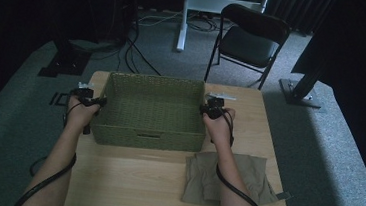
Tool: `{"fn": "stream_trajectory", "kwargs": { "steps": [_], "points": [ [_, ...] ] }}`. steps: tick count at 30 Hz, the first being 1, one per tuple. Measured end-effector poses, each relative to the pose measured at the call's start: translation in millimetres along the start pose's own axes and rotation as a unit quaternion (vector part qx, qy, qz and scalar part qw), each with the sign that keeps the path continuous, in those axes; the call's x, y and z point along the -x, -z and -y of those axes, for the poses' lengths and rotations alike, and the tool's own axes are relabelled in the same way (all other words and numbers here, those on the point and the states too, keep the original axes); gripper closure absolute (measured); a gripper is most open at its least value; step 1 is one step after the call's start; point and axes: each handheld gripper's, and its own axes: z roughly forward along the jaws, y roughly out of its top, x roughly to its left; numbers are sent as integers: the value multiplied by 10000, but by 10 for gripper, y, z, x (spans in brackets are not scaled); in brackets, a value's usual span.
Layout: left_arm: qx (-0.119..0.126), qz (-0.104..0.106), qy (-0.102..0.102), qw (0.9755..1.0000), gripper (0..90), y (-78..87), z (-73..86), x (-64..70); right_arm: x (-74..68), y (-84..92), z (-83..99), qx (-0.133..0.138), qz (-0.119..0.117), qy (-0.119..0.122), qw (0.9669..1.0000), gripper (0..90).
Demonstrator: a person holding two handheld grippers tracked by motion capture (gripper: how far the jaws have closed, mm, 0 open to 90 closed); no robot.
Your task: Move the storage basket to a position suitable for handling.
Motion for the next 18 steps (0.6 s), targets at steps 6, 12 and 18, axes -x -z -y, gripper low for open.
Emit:
{"fn": "stream_trajectory", "kwargs": {
  "steps": [6, 12, 18],
  "points": [
    [-45, 62, -57, 10000, 798, -83, -40, 165, 164, 41, -14, -10, 136, -52, 9999, 749],
    [-64, 142, -59, 9999, 797, -167, -70, 330, 328, 93, -15, -20, 206, -162, 9997, 752],
    [-73, 198, -64, 9998, 797, -228, -89, 467, 484, 140, -9, -25, 180, -233, 9996, 751]
  ]
}}
